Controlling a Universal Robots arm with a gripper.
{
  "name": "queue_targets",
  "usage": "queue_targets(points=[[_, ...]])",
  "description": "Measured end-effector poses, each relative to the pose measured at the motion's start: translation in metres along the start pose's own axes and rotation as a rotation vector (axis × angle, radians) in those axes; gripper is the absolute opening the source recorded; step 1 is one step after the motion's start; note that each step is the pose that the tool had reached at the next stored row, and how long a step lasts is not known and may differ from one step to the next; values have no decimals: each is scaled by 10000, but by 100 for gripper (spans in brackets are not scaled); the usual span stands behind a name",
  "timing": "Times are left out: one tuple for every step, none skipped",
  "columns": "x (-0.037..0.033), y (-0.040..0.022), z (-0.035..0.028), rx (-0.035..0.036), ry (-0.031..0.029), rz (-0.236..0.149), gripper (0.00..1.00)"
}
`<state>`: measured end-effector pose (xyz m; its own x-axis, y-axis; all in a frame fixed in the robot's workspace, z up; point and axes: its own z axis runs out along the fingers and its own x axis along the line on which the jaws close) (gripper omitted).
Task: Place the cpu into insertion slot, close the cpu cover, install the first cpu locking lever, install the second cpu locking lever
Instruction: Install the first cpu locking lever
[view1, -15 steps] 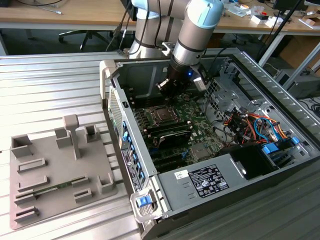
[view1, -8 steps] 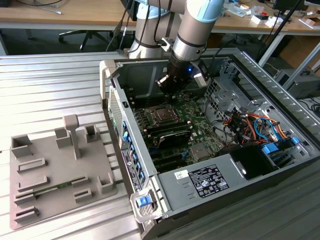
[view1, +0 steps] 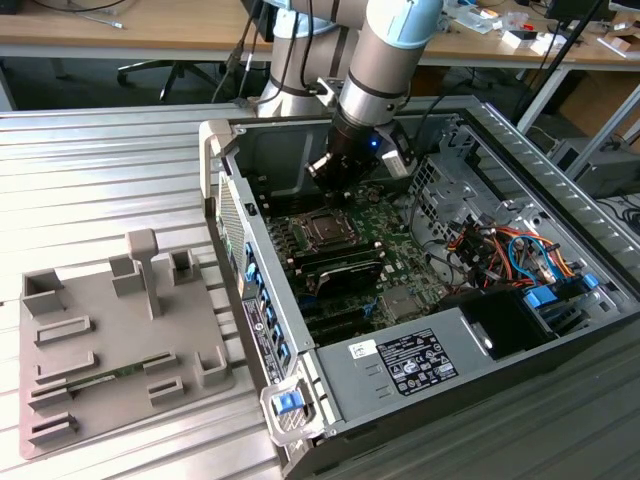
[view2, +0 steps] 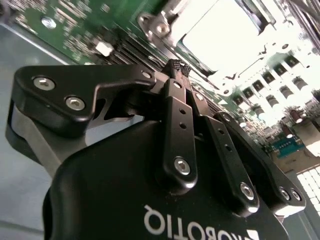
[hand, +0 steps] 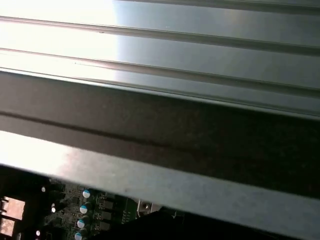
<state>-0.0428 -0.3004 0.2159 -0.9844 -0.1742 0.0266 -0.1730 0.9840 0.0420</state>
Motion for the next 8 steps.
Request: queue_targets(points=[[51, 9, 1, 4, -15, -3, 11], [93, 16, 3, 5, -28, -1, 11], [117, 21, 4, 6, -34, -1, 11], [140, 25, 5, 7, -38, -3, 11], [171, 30, 6, 7, -43, -3, 11], [189, 33, 7, 7, -45, -2, 11], [202, 36, 7, 8, -47, -2, 11], [225, 40, 8, 8, -50, -3, 11]])
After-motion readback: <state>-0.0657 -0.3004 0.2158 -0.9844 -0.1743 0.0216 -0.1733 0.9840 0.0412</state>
